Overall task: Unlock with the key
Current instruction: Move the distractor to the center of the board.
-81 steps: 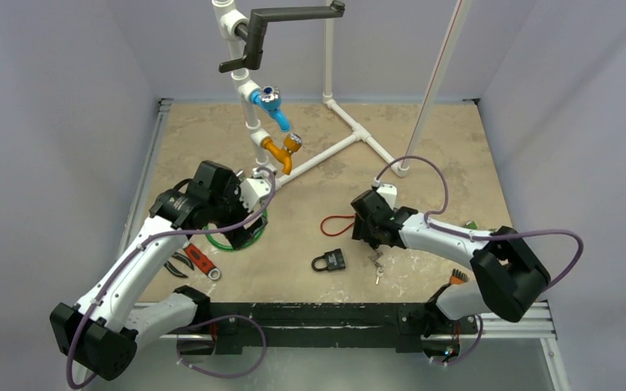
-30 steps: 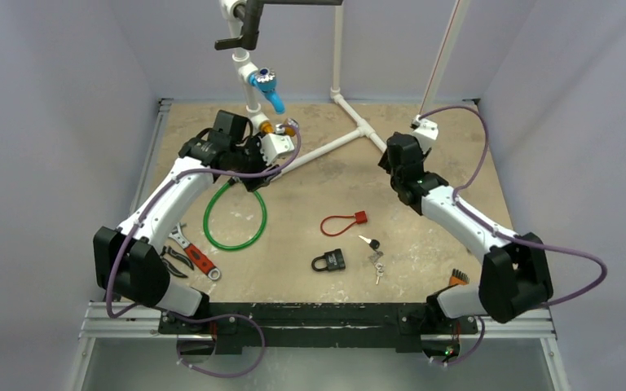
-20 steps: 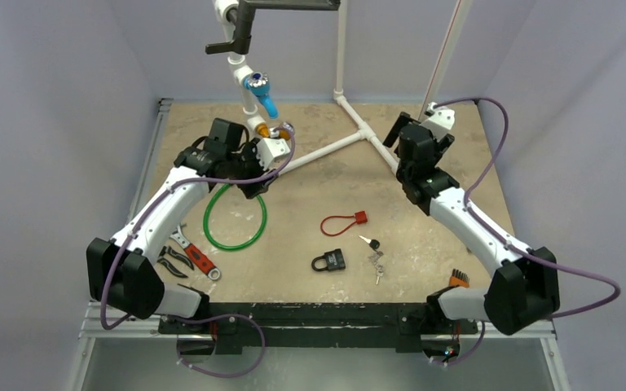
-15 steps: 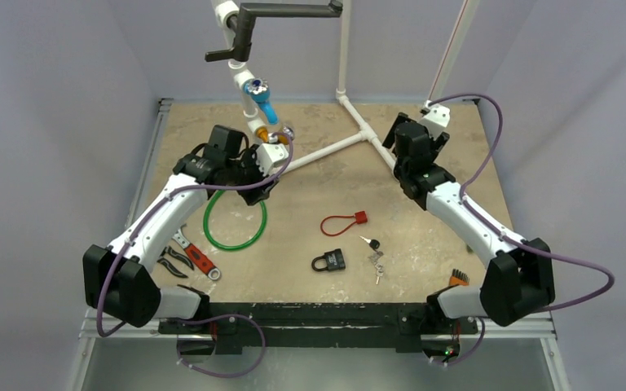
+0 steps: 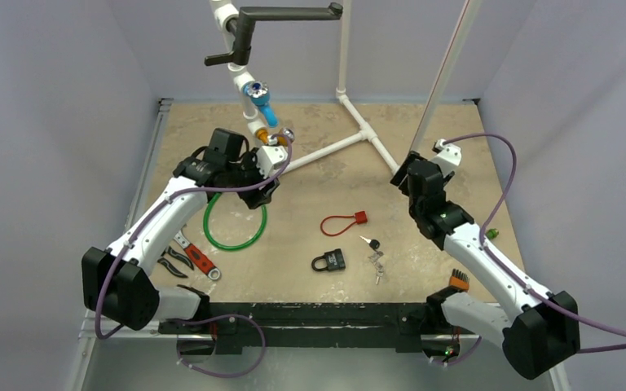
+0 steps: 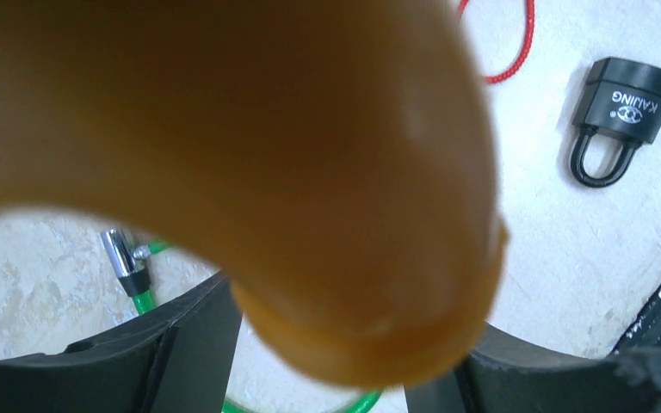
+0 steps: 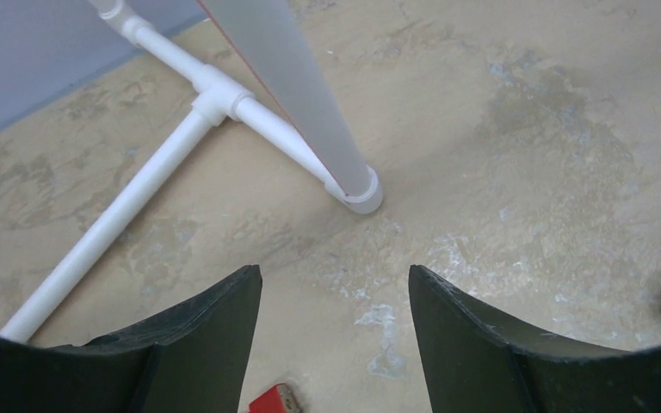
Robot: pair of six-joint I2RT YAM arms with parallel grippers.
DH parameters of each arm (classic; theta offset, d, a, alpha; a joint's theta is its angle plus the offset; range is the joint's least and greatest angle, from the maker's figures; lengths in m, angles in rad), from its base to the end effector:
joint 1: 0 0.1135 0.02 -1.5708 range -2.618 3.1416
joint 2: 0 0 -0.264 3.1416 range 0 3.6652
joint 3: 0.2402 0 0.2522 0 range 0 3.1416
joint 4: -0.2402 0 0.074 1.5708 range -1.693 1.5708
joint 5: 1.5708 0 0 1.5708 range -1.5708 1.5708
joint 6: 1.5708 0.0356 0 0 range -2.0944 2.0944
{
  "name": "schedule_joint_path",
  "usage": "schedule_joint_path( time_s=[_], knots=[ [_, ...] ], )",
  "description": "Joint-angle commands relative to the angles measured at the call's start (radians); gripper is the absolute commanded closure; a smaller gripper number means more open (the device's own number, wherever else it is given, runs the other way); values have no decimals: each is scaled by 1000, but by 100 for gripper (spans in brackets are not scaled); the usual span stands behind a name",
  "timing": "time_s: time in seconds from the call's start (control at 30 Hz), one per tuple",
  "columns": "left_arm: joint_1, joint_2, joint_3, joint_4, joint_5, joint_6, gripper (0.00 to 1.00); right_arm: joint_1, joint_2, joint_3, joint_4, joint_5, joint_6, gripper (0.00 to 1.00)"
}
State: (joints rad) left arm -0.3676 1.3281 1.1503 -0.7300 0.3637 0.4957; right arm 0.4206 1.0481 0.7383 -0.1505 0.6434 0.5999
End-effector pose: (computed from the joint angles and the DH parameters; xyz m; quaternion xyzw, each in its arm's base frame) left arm 0.2514 -0.1104 0.3009 0.4425 0.8200 -0.1502 0.3304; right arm 0.2201 0.0751 0.2792 0.2382 0.7880 0.0098 0.5676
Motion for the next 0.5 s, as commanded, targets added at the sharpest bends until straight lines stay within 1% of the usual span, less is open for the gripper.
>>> schedule_joint_path(
  time_s=[0.0,0.1,0.2,0.23,0.3,0.37,0.47],
  knots=[
    [1,37,-5,-26,-51,-57,37,18,-31,34,74,-112,-22,38],
    [2,36,-14,-29,-93,-67,23,18,2,71,142,-181,-72,39],
    [7,13,25,-65,-121,-76,7,18,60,130,196,-210,-97,40],
    [10,-2,45,-80,-119,-78,4,18,86,149,210,-217,-103,40],
    [18,-38,80,-110,-98,-77,1,18,120,180,231,-225,-104,40],
    [21,-81,92,-140,-69,-69,0,17,145,195,257,-230,-101,40],
    [21,-150,63,-197,-2,-25,0,19,170,184,308,-240,-101,42]
  ],
)
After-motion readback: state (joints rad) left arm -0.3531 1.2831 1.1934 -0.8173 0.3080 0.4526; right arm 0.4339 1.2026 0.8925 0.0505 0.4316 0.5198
